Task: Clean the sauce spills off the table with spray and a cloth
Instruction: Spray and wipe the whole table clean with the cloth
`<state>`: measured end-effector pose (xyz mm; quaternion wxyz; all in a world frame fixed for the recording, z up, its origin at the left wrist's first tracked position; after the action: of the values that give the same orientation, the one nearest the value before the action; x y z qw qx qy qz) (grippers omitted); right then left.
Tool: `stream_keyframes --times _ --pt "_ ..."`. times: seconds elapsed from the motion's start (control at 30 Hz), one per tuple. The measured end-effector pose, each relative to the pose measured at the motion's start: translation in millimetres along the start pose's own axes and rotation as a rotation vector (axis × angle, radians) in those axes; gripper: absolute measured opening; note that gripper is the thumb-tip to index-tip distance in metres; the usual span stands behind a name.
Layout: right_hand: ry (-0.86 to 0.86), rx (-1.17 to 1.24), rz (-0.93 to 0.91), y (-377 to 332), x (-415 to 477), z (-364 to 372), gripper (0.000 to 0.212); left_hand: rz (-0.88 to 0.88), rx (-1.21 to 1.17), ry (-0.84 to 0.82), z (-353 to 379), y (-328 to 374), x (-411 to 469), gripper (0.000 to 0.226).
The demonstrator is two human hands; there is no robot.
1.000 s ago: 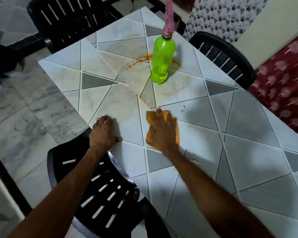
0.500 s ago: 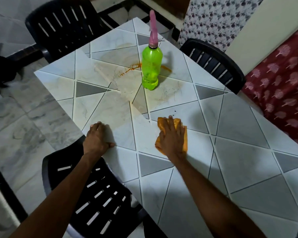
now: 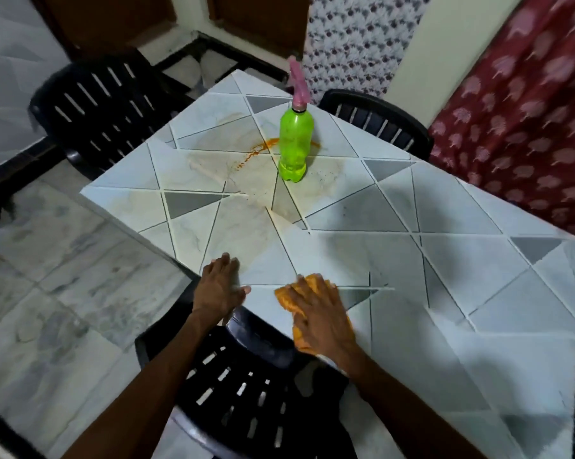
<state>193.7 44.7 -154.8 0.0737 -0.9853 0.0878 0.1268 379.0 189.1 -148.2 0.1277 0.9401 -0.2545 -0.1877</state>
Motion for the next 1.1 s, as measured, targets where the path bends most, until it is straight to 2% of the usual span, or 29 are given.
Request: stream_keyframes --times 0.17,0.27,0.33,0.4,0.53,0.63,0.7,0.77,0.87,0.97,1.07,1.1 --pt "0.063 0.145 0.545 21 -26 3 0.066 0.24 0.042 -0.165 -7 -18 5 0.058" --pt "0.108 0.326 0.699 8 -23 13 0.066 0.345 0.07 -0.199 4 -33 6 0.062" --pt "0.145 0.382 0.719 -12 -5 7 0.068 0.375 0.05 -0.237 13 -43 12 0.067" --pt "0.175 0.321 0.649 -38 21 3 0.068 0.432 0.08 -0.262 13 -39 11 0.072" --pt "0.083 0.216 0.236 -127 53 9 0.062 0.51 0.174 -0.25 7 -29 3 0.087" --pt "0.042 0.146 0.109 -134 41 21 0.063 0.549 0.216 -0.172 -6 -27 9 0.086" --pt "0.082 0.189 0.209 -105 27 32 0.057 0.584 0.242 -0.17 -6 -27 7 0.081" --pt "0.199 0.236 0.384 -62 5 28 0.059 0.621 0.241 -0.2 -5 -30 5 0.078" --pt "0.276 0.242 0.558 -24 -6 6 0.065 0.646 0.203 -0.206 -3 -30 12 0.089" --pt "0.304 0.186 0.712 -54 12 -1 0.063 0.79 0.17 -0.283 4 -31 11 0.094" --pt "0.344 0.204 0.679 -111 44 -10 0.06 0.911 0.086 -0.312 -6 -36 24 0.065" --pt "0.365 0.241 0.658 -124 50 -14 0.058 0.89 0.011 -0.374 -9 -38 29 0.059"
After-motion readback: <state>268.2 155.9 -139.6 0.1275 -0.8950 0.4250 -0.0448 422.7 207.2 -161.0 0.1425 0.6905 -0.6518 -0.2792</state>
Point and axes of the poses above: each hand's wrist, its own x-axis towards the middle knuckle, its own z-axis out of the palm, y = z × x, the point moved 10 cm from there along x, towards the middle knuckle, and after that the axes turned 7 degrees about -z, right-handed, at the moved point
